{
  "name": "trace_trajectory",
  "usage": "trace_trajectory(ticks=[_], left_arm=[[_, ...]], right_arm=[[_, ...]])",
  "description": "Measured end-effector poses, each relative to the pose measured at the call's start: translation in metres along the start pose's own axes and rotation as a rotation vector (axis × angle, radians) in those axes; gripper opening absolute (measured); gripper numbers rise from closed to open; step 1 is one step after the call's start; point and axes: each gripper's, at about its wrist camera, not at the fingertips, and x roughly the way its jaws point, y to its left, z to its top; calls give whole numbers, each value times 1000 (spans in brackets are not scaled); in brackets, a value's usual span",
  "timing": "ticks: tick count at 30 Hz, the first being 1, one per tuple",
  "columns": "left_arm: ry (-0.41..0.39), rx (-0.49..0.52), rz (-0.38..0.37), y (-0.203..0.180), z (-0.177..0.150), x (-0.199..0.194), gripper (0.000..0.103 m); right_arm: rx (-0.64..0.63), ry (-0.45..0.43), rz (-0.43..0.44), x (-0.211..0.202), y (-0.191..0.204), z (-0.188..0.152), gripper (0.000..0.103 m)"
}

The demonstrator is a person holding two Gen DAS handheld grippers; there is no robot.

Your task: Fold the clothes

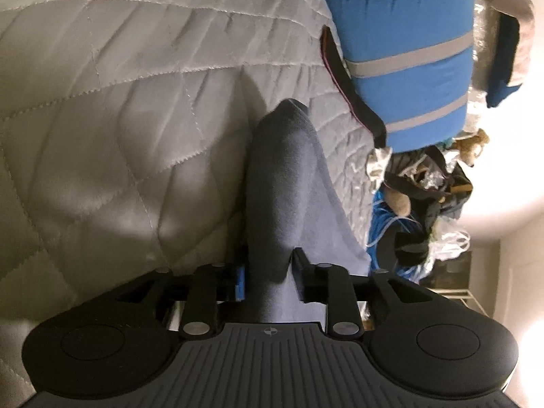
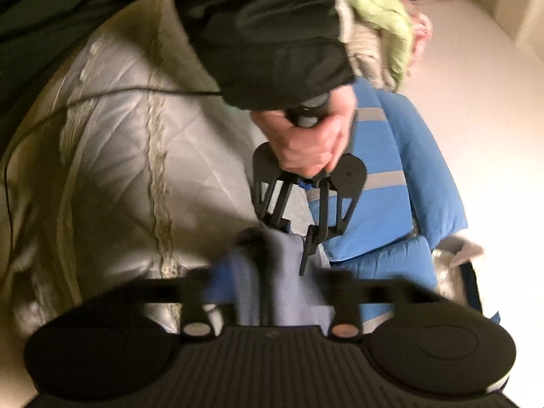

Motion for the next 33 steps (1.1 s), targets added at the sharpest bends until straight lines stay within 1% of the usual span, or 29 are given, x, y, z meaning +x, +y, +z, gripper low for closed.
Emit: trace_trajectory(ticks=[2, 6, 11, 13, 16, 18, 20, 21, 24, 26, 28, 29, 31, 32, 33], left_arm=[[6, 5, -11, -1, -3, -1, 38], [-2, 16, 1, -4, -11, -1, 39], [-13, 27, 20, -6, -18, -1, 39], [-13, 34, 23, -7, -20, -2, 39], [-10, 49, 24, -7, -21, -3, 39], [-19, 40, 18, -5, -20, -3, 39], [-28, 36, 19, -5, -20, -2, 39], [-32, 40, 27, -7, -20, -1, 39], [-42, 60, 53, -15, -22, 2, 44], [-44, 75, 60, -17, -24, 2, 45], [-39, 91, 65, -17, -25, 3, 41], [-33, 101, 77, -16, -24, 3, 25], [-25, 129, 111, -18, -24, 2, 18], [-26, 142, 117, -21, -25, 1, 16], [-32, 179, 139, -27, -26, -1, 16]], right_arm=[[109, 12, 27, -4, -11, -3, 103], [365, 53, 31, -10, -46, -25, 103], [737, 83, 60, -22, -92, -68, 103], [869, 77, 70, -30, -106, -87, 103], [1038, 66, 57, -43, -129, -116, 103], [1142, 93, 45, -46, -150, -140, 103], [1271, 148, 51, -42, -174, -175, 103], [1337, 171, 63, -38, -184, -192, 103], [1504, 222, 121, -31, -202, -238, 103], [1600, 232, 159, -24, -204, -262, 103], [1675, 237, 205, -16, -203, -281, 103], [1709, 235, 232, -12, -201, -289, 103], [1776, 229, 286, -3, -198, -304, 103], [1809, 225, 313, 1, -196, -312, 103], [1821, 223, 326, 3, -195, -314, 103]])
